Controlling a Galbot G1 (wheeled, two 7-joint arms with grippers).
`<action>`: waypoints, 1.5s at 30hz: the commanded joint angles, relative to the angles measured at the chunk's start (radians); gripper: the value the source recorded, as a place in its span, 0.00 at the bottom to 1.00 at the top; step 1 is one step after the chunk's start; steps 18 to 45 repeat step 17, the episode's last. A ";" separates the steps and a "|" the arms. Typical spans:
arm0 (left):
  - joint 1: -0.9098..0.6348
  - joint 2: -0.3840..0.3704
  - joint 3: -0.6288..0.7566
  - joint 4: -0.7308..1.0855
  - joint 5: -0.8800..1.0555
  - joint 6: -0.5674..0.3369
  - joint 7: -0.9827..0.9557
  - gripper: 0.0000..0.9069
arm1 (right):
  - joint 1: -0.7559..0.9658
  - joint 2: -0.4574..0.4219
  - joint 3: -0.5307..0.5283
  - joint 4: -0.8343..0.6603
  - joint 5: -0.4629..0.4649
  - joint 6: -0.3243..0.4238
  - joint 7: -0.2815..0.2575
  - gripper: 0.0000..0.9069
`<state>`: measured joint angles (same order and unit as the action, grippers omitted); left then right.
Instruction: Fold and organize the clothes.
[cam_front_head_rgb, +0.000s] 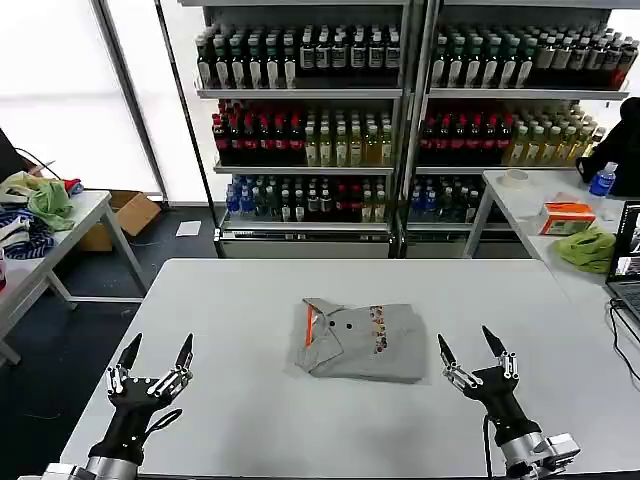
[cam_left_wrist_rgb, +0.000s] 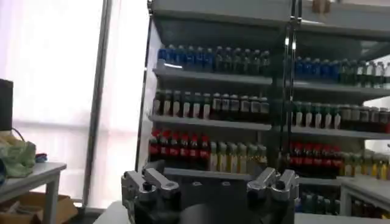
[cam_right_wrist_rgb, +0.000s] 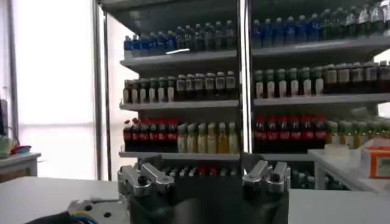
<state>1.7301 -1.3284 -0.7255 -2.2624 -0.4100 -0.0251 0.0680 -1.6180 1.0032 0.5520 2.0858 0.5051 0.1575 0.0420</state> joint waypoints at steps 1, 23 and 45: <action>0.017 -0.010 -0.027 -0.010 0.004 0.006 0.038 1.00 | -0.015 -0.002 0.029 0.012 0.024 0.006 -0.036 1.00; 0.057 -0.015 -0.040 -0.022 0.059 -0.027 0.074 1.00 | -0.020 -0.005 0.037 0.012 0.031 0.002 -0.051 1.00; 0.057 -0.015 -0.040 -0.022 0.059 -0.027 0.074 1.00 | -0.020 -0.005 0.037 0.012 0.031 0.002 -0.051 1.00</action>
